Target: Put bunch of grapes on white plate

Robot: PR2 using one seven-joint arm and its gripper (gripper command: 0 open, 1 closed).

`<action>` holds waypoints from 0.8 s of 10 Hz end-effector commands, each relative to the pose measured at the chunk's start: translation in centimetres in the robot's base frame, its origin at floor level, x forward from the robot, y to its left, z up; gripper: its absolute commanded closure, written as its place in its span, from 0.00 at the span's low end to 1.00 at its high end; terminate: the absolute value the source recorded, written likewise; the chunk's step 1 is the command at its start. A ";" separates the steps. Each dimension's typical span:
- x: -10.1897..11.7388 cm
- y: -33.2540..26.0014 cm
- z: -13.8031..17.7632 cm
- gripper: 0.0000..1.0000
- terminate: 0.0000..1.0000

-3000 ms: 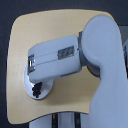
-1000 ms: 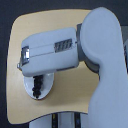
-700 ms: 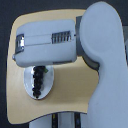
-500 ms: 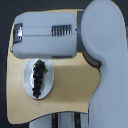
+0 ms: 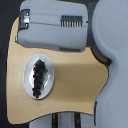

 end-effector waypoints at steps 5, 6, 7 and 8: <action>1.2 -23.6 1.9 0.00 0.00; 1.6 -26.5 2.1 0.00 0.00; 1.6 -28.2 2.2 0.00 0.00; 1.4 -30.4 2.1 0.00 0.00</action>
